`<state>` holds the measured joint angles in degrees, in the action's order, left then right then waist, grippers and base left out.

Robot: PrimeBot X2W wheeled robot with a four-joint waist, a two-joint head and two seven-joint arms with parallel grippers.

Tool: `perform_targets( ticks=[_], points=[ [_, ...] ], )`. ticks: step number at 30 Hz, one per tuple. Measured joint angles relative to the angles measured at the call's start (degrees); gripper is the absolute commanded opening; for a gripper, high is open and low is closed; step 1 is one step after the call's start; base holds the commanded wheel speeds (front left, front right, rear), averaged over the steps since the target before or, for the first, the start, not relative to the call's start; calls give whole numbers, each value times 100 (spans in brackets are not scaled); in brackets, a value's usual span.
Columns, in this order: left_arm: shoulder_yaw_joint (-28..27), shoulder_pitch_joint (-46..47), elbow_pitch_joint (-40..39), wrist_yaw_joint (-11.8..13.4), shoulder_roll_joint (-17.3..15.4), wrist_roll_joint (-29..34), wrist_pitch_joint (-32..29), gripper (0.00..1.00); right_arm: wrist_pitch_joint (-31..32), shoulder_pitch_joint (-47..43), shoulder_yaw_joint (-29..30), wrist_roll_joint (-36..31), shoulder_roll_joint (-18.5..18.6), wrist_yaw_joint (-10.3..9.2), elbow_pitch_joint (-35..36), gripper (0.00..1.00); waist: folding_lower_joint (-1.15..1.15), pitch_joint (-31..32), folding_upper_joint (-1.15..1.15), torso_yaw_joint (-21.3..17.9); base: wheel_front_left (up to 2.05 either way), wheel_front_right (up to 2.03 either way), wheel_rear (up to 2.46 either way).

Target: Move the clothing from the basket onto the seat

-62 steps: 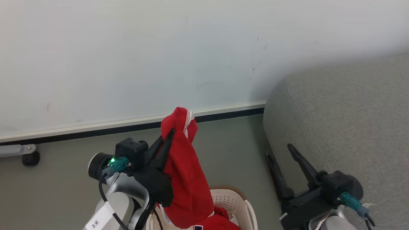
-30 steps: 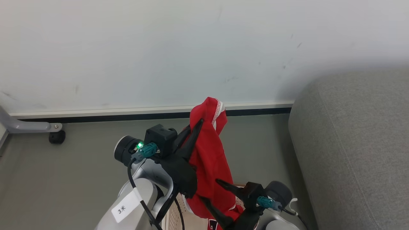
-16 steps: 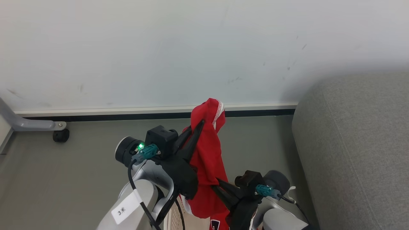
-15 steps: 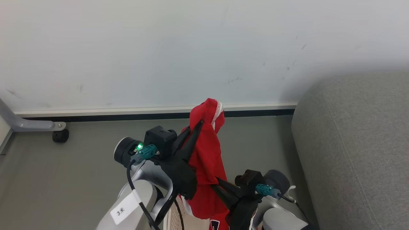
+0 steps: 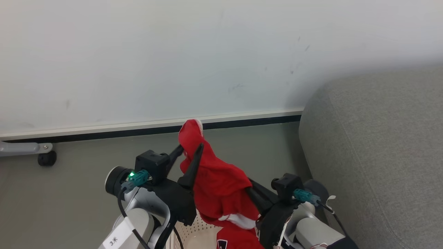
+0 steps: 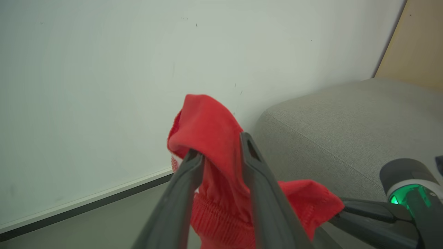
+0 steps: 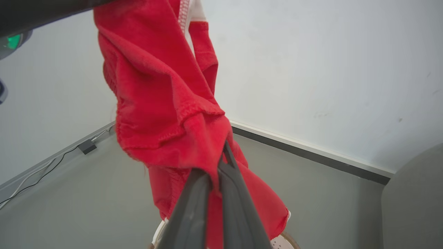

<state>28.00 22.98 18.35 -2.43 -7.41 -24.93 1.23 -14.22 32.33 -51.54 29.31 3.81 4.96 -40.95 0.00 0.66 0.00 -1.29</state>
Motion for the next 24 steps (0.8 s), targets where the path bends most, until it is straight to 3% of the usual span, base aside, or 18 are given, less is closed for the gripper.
perform_targets(
  ticks=[7,24],
  points=[
    [-121,-136,-67,51,-118,-20,125,100,-3,-9,450,45,425,-171,178,0,0,28,0,-255,0,0,0],
    [8,-859,-513,92,-145,-49,349,100,-7,-581,1381,-60,1276,-849,1326,0,0,65,0,-1070,0,0,0]
  ],
)
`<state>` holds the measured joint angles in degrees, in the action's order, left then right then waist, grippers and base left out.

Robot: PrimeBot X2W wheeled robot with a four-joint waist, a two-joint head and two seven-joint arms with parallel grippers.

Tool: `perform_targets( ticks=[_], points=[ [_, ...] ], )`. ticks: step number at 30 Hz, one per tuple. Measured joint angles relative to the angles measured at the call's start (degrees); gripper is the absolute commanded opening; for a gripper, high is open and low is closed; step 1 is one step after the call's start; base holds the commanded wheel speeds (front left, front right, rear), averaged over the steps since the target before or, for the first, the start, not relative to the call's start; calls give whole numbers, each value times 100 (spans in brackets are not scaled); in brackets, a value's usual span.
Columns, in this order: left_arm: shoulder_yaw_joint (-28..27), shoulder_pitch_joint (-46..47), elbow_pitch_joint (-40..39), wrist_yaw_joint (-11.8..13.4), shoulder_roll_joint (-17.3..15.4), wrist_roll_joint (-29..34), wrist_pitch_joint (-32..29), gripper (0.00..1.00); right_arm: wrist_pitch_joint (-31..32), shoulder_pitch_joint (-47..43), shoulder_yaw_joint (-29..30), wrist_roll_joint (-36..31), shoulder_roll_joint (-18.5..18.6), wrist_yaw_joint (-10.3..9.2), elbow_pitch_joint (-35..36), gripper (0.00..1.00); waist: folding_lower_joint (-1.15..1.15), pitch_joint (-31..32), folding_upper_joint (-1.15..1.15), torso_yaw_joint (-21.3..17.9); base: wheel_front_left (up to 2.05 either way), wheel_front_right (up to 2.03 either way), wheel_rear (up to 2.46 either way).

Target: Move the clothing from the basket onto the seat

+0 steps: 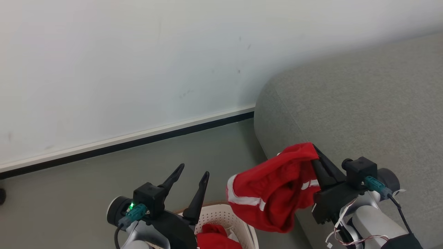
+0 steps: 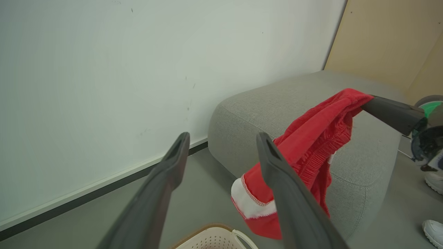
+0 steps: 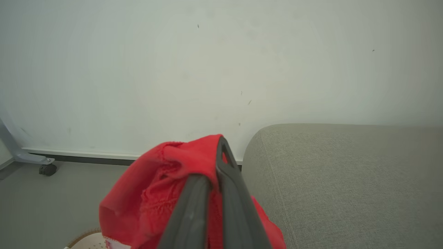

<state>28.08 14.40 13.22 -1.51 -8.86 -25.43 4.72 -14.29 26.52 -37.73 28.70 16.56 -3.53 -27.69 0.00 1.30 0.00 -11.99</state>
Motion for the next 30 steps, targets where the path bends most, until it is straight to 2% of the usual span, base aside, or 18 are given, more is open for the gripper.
perform_targets(
  ticks=[7,20,27,30],
  points=[
    [133,-221,-87,1,59,1,49,100,0,-57,170,-102,177,-51,499,0,0,-39,0,-475,0,0,0],
    [261,-325,-205,53,140,35,93,100,0,-66,349,-303,246,-57,1058,0,0,-279,0,-1435,0,0,0],
    [366,-265,-280,51,147,114,40,100,-1,60,472,-310,311,-40,1092,0,0,-588,0,-1644,0,0,0],
    [400,-138,-325,44,125,144,-14,100,0,384,577,-308,310,57,1048,0,0,-771,0,-1687,0,0,0]
  ],
)
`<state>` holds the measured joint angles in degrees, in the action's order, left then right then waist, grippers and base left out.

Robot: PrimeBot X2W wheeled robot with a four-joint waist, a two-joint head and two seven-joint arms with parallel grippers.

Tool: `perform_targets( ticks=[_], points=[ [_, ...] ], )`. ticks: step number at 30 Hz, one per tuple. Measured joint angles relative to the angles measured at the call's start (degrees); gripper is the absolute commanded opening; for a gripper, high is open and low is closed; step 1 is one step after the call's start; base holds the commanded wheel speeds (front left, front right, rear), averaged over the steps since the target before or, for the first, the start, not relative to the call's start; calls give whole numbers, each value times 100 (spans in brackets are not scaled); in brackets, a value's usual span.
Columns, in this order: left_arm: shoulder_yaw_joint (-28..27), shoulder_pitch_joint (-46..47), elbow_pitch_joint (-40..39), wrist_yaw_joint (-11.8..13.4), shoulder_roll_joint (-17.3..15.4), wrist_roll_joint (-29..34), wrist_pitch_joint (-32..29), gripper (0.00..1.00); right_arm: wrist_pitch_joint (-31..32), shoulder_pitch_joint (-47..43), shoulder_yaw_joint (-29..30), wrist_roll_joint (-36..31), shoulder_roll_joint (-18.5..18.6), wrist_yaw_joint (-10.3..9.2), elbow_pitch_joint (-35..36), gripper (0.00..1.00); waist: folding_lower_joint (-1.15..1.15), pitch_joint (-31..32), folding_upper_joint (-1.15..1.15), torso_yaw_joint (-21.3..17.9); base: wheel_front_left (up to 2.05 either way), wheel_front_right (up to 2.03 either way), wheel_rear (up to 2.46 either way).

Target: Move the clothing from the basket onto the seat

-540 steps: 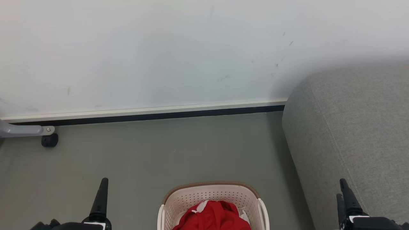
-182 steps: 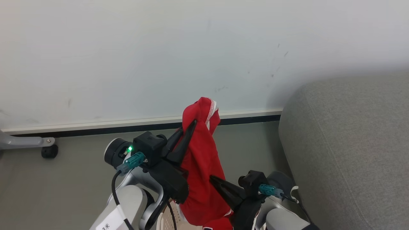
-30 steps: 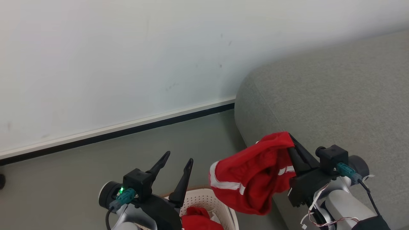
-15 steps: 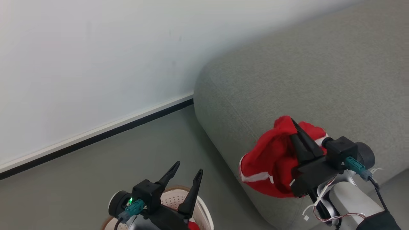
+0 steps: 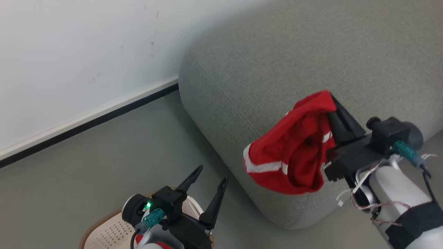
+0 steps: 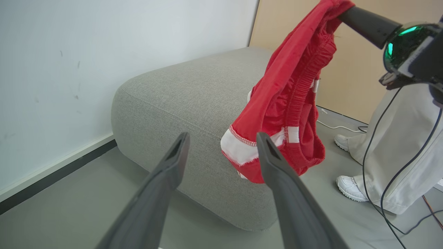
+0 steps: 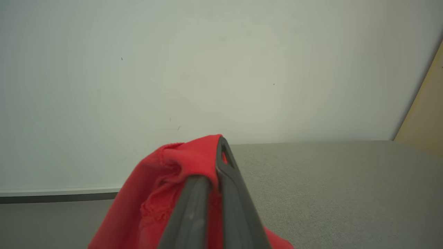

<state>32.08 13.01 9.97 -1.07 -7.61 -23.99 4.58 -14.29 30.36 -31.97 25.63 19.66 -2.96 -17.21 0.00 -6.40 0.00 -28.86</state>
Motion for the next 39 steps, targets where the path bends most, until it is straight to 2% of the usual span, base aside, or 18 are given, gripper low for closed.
perform_targets(
  ticks=[11,13,19,27,39],
  points=[
    [-44,460,-385,-1,-222,250,-203,100,-42,2124,568,122,2,386,-759,0,1,-730,0,115,0,0,0],
    [-56,569,-472,-1,-259,260,-253,100,-42,2583,711,144,75,465,-966,0,1,-872,0,175,0,0,0],
    [-79,894,-666,-2,-289,347,-332,100,-44,3664,1182,242,577,516,-1581,0,1,-1267,-1,455,0,0,0],
    [-110,1063,-824,-46,-312,392,-400,100,-44,4369,1522,260,1106,552,-2256,0,0,-1671,0,1015,0,0,0],
    [-108,1269,-982,-53,-361,444,-448,100,-43,4757,1686,260,1395,582,-3092,0,0,-2254,-1,1622,0,0,0]
  ],
)
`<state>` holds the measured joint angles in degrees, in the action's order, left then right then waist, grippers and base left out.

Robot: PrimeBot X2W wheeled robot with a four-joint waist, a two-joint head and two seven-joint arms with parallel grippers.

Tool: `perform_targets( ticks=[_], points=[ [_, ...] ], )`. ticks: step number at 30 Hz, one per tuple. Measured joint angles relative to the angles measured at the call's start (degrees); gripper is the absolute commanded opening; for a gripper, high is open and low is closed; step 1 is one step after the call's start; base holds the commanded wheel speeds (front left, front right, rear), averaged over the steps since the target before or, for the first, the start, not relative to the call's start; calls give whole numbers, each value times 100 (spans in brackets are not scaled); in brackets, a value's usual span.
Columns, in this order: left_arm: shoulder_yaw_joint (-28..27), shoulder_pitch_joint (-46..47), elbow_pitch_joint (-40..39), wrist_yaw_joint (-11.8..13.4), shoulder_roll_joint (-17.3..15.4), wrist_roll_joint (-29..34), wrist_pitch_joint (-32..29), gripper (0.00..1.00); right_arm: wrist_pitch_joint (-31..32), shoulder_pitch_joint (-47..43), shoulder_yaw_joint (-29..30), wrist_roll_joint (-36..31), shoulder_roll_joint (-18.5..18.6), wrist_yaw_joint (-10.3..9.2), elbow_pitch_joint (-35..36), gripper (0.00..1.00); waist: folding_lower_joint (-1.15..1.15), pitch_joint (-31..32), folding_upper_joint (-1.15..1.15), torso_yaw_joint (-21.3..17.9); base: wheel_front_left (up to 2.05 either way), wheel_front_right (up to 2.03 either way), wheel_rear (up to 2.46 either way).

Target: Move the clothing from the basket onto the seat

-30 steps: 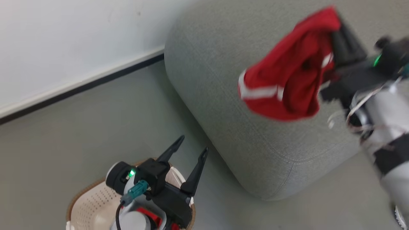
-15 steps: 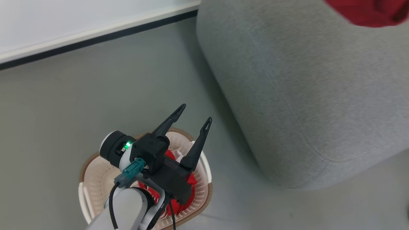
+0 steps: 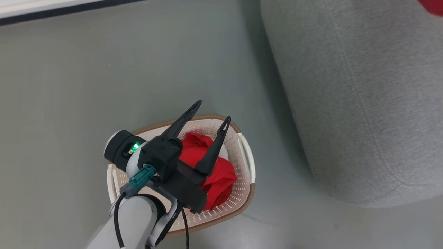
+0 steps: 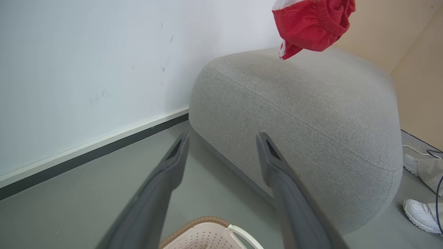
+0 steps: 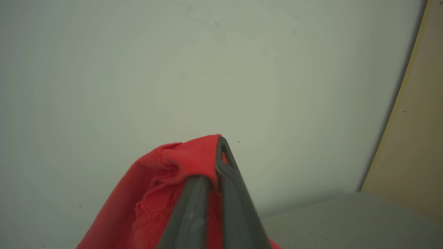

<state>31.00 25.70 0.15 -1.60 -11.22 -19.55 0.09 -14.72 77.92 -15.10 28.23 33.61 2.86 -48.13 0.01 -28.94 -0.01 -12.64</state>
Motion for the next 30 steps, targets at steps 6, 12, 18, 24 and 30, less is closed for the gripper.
perform_targets(
  ticks=[6,12,18,24,30],
  points=[
    [-32,0,-79,2,-92,11,-51,100,-1,160,-10,-58,-10,-114,-246,0,0,-232,1,142,0,0,0],
    [-48,0,-175,10,-118,116,-81,100,-1,141,122,-59,-14,-313,-580,0,0,-420,1,198,0,0,0],
    [-47,3,-210,14,-120,147,-100,100,-1,23,157,-59,-60,-447,-929,0,0,-595,1,237,0,0,0],
    [-36,113,-205,15,-112,149,-102,100,0,-32,115,-62,-224,-545,-1183,0,0,-707,1,298,0,0,0],
    [-44,117,-191,16,-109,149,-101,100,0,-112,18,-115,-465,-572,-1490,0,0,-766,1,337,0,0,0]
  ],
)
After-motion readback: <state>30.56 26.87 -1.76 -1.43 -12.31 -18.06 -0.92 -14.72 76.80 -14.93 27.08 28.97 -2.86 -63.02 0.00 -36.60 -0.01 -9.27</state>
